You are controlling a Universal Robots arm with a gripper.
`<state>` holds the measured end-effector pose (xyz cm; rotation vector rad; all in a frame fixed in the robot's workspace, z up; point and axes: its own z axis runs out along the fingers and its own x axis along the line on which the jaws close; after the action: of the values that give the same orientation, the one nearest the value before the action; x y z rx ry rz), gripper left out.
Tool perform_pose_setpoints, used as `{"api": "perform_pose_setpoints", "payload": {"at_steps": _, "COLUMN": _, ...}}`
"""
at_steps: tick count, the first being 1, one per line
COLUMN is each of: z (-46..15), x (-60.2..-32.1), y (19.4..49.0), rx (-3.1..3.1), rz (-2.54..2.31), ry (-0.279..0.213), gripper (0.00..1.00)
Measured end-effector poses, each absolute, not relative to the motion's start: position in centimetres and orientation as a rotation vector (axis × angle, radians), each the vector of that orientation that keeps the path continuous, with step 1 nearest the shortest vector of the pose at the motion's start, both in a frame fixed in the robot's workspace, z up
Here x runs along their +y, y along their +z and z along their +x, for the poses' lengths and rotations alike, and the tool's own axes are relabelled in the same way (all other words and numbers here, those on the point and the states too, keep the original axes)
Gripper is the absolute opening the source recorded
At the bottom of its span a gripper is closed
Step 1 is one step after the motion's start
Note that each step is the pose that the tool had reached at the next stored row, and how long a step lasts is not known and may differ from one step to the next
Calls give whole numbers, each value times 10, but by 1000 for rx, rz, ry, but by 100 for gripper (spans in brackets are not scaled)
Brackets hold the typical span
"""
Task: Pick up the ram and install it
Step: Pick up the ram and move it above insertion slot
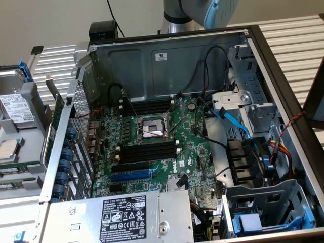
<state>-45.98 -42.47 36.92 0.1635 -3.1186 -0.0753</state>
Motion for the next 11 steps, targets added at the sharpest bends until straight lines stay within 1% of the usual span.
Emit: {"api": "perform_pose_setpoints", "payload": {"at_steps": 11, "z": -460, "x": -425, "y": 368, "rx": -3082, "rz": 473, "ry": -69, "gripper": 11}}
